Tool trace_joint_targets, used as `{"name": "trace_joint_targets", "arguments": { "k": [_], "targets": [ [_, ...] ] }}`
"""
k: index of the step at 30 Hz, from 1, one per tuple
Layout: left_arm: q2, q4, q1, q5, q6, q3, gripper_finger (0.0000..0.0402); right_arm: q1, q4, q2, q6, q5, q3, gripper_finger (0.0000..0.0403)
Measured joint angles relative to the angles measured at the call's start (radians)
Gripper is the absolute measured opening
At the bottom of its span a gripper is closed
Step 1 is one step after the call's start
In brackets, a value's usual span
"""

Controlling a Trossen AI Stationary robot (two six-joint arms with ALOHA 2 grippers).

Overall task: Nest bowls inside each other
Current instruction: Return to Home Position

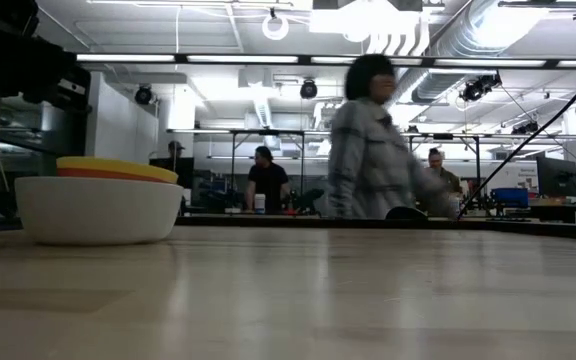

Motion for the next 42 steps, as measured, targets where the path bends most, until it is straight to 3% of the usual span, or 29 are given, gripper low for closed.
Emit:
{"name": "trace_joint_targets", "arguments": {
  "k": [8,24,29,34,42],
  "targets": [
    [0.0,0.001,0.0,0.0,0.0,0.0,0.0058,0.0,0.016,0.0,-0.046,-0.001,0.0,0.0094],
    [0.0,0.003,0.0,0.002,0.0,0.0,0.0058,0.0,0.073,-0.001,-0.172,-0.104,-0.03,0.0094],
    [0.0,0.003,0.0,0.002,0.0,0.0,0.0058,0.0,0.357,-0.113,-0.173,-0.094,-0.299,0.0094],
    [0.0,0.003,0.0,0.003,0.0,0.0,0.0058,0.0,0.669,-0.244,-0.138,-0.004,-0.611,0.0094],
    [0.0,0.003,0.0,0.003,0.0,0.0,0.0058,0.0,0.948,-0.424,-0.087,0.074,-0.936,0.0094]
  ]
}}
